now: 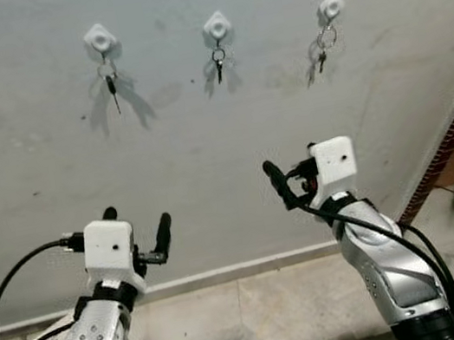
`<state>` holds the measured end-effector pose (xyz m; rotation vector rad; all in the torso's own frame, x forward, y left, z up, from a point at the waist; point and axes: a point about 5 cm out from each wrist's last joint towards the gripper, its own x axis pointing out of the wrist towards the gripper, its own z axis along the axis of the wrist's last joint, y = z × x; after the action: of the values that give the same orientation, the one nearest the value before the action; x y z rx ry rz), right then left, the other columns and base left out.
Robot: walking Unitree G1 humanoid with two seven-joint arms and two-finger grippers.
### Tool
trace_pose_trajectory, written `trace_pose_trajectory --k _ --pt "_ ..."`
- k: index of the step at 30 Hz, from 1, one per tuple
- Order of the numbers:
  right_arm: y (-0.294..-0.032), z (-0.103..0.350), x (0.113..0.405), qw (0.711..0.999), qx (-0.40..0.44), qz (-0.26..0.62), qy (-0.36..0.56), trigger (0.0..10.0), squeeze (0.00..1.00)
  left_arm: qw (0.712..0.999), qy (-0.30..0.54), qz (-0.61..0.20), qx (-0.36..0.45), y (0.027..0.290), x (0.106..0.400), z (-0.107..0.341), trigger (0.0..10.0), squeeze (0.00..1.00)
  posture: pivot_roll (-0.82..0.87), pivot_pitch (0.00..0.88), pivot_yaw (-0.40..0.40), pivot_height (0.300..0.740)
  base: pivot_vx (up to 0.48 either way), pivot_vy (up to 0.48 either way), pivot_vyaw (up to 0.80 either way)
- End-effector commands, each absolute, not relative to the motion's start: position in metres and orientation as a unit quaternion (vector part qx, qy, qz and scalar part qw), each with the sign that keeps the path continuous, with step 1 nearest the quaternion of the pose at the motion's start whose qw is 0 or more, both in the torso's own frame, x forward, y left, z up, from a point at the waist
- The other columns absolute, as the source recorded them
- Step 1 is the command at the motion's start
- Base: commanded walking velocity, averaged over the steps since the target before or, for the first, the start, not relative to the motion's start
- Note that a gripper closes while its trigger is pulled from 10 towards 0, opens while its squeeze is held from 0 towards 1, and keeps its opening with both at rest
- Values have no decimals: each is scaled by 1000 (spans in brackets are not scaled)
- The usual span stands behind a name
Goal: Hang keys on a hook
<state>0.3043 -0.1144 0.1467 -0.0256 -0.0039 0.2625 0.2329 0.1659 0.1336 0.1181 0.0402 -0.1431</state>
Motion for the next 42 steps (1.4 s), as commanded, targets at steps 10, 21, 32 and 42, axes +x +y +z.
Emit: trace_pose_trajectory --k 10,21,32,42 --pt "-124 146 305 993 -17 113 -2 10000 0 995 18 -82 60 161 236 134 10000 0 72 0 -20 740 -273 -307 0" --pt "-124 147 308 993 -20 113 -5 10000 0 995 12 -79 56 160 240 135 10000 0 71 0 -24 740 -276 -307 0" --pt "-125 146 308 994 -20 111 -5 10000 0 995 12 -82 51 158 241 133 10000 0 66 0 -25 740 -198 -225 0" --pt "-125 147 309 993 -22 114 -6 10000 0 996 12 -76 40 159 244 133 10000 0 61 0 -30 740 0 73 0"
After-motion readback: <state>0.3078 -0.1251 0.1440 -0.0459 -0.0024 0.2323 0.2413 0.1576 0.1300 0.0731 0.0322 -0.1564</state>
